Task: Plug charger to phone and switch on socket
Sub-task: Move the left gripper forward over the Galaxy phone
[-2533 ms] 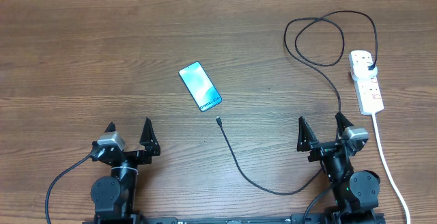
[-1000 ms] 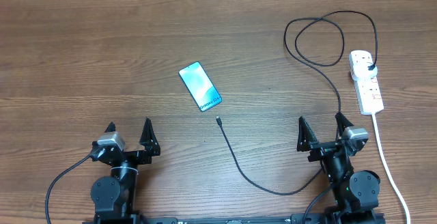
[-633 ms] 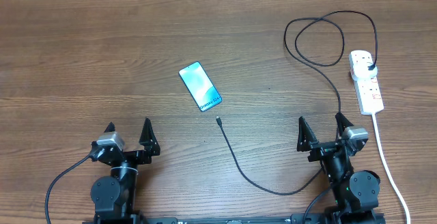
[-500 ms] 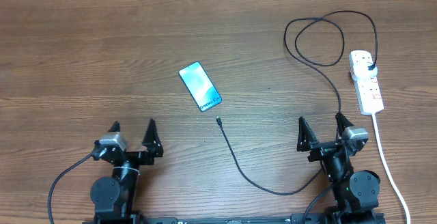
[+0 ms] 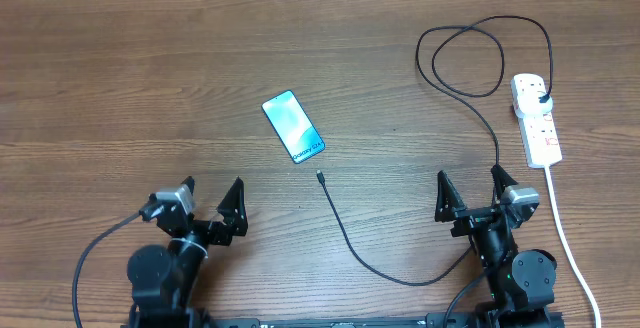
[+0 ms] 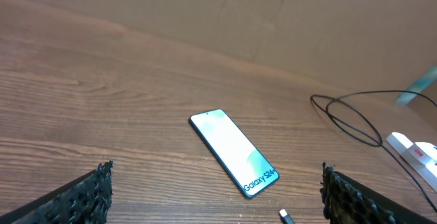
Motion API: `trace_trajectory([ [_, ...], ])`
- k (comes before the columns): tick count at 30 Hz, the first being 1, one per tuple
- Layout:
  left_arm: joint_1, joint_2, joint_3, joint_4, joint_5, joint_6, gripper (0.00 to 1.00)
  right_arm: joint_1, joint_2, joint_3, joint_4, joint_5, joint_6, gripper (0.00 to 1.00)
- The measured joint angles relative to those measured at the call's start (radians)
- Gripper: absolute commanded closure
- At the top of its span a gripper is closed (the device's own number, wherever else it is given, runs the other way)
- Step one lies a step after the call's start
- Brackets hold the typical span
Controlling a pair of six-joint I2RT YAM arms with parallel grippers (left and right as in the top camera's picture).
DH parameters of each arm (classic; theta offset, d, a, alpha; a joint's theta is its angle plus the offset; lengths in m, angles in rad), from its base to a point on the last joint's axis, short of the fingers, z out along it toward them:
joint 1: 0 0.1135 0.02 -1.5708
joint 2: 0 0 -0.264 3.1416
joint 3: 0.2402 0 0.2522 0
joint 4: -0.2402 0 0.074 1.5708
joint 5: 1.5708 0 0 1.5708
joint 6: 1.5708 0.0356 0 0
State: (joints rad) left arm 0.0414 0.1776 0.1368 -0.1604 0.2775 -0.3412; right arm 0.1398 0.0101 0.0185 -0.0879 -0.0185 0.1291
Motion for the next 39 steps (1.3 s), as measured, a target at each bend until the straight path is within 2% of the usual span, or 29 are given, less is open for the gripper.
trace_trajectory([
  [16,0.0,0.706,0.272,0.079,0.052,0.0,0.0,0.0,0.0,0.0,-0.001,0.0,0.0,0.0],
  [23,0.0,0.857,0.416,0.044,0.069,0.0,0.0,0.0,0.0,0.0,-0.002,0.0,0.0,0.0],
  [33,0.0,1.054,0.673,-0.192,0.072,0.03,0.0,0.0,0.0,0.0,-0.002,0.0,0.0,0.0],
  [39,0.0,1.087,0.734,-0.182,0.109,0.034,0.0,0.0,0.0,0.0,-0.002,0.0,0.0,0.0],
])
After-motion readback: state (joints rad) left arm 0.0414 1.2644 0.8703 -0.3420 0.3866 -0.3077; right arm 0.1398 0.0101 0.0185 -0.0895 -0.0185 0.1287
